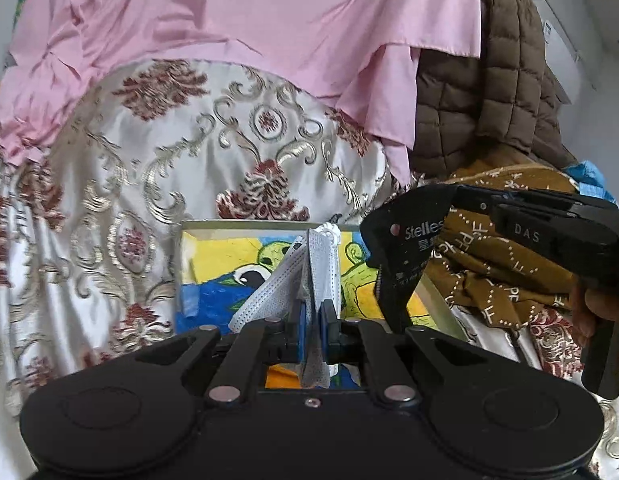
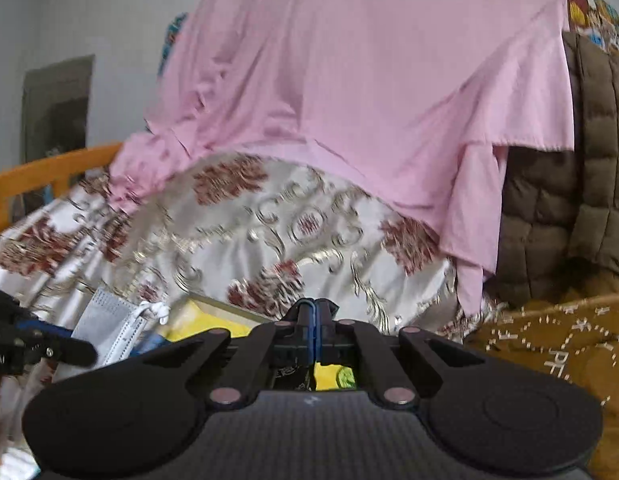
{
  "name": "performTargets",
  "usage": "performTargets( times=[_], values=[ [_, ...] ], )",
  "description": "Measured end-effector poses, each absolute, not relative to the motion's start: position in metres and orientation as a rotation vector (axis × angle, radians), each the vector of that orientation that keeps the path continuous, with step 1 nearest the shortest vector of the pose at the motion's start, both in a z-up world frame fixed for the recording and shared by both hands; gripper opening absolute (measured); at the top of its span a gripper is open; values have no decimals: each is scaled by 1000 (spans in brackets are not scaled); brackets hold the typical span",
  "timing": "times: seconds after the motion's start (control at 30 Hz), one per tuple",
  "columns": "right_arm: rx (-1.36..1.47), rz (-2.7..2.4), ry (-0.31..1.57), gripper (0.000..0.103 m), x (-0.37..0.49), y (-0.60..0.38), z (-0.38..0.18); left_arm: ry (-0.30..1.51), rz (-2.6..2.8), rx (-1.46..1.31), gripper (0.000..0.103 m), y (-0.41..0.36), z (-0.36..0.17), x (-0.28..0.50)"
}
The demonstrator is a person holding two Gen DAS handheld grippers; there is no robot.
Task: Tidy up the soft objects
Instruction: 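Carry the mask and black cloth into the tray while both tools open to release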
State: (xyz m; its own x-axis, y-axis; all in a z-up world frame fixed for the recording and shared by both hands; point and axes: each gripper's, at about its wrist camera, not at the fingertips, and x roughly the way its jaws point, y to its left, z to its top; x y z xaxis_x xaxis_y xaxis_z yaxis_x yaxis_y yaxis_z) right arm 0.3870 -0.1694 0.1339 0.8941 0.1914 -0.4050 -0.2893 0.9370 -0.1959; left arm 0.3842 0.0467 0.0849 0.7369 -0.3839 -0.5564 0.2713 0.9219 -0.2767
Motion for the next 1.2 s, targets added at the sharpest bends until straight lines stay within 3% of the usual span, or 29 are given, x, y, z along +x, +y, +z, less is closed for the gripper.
performTargets(
  times=[0.47,0.77,0.9,1.07,1.2],
  values=[
    [-283,241,599,1,416,-184,61,764,-390,-251,8,14,3,439],
    [-296,267,672,2,413,-190,39,804,-400,-219,14,-1,-8,444],
    [-299,262,671,26,408,-191,35,799,-387,-213,22,-4,-4,440],
    [-289,259,653,46,397,-193,42,786,-361,-229,35,0,7,431],
    [-273,246,620,60,385,-197,56,742,-331,-221,59,7,27,417]
  ],
)
